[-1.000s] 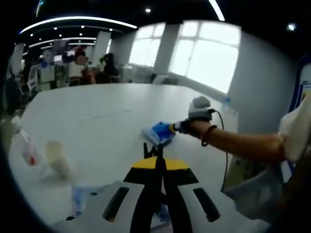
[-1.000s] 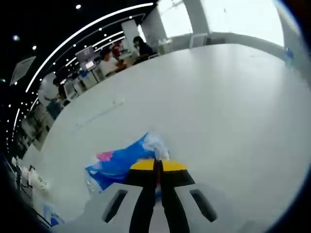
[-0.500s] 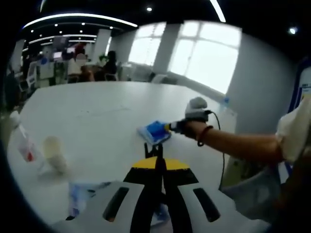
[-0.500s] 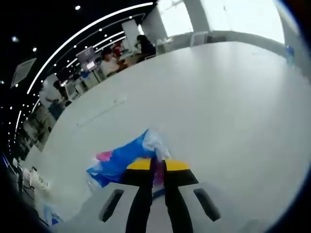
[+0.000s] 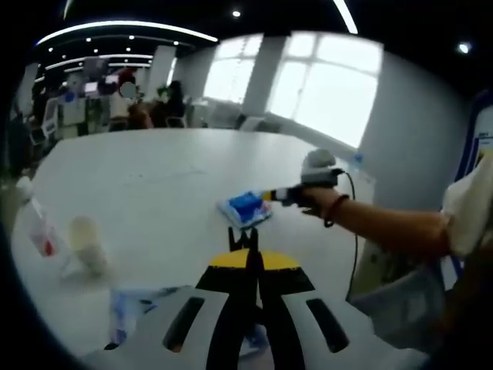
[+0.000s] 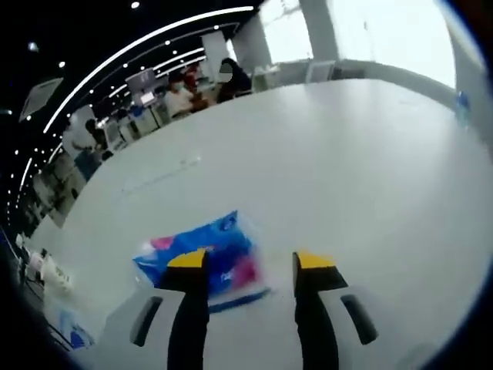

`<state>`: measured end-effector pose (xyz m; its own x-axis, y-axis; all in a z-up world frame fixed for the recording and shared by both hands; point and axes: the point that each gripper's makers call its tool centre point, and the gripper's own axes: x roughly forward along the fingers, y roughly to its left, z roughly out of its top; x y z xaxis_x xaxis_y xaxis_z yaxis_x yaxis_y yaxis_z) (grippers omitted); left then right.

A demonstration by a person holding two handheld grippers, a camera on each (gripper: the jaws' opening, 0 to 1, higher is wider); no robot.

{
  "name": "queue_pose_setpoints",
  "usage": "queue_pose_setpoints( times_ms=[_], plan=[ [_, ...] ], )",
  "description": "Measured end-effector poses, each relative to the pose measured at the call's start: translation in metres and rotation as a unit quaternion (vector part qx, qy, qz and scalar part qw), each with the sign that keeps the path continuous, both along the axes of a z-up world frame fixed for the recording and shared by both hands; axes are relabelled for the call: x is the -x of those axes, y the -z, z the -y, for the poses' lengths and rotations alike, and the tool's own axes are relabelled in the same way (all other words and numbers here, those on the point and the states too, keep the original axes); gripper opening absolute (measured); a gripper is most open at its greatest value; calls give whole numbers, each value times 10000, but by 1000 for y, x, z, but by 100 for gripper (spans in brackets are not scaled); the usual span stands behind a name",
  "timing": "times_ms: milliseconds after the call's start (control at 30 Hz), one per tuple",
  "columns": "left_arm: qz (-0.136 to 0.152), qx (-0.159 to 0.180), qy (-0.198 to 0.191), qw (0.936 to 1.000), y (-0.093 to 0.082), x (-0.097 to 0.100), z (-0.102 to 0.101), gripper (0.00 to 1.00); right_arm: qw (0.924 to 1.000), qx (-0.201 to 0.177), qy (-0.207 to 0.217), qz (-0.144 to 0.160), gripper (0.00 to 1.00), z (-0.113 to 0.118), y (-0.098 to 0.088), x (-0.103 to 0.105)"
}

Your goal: Arrange the tabletop items into an orderly group along one side of the table until the central work area is clear of visible clutter.

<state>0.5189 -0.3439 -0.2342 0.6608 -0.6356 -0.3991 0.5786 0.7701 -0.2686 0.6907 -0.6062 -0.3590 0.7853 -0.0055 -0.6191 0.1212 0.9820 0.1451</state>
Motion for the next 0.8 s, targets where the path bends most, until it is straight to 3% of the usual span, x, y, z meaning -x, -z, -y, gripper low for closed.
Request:
queue_pose_setpoints(
  times_ms=[67, 267, 367, 467, 667, 800],
  plan=[
    [11, 0, 24, 10000, -1, 0, 0, 0, 9994, 91, -318, 111, 54, -6, -7, 3],
    [52, -24, 72, 10000, -4, 1, 2, 0, 9957, -132, -821, 414, 62, -24, -32, 16],
    [103, -74, 88, 9999, -6, 2, 2, 0, 9886, -375, -1255, 739, 71, -44, -52, 26],
    [131, -118, 85, 9998, -6, 1, 1, 0, 9818, -587, -1587, 866, 80, -61, -64, 37],
    [191, -150, 79, 9997, -8, 0, -2, 0, 9517, -1042, -2598, 1263, 93, -109, -95, 67],
    [257, -190, 120, 9994, -10, 0, -1, 0, 9304, -1193, -3215, 1291, 98, -138, -103, 93]
  ],
)
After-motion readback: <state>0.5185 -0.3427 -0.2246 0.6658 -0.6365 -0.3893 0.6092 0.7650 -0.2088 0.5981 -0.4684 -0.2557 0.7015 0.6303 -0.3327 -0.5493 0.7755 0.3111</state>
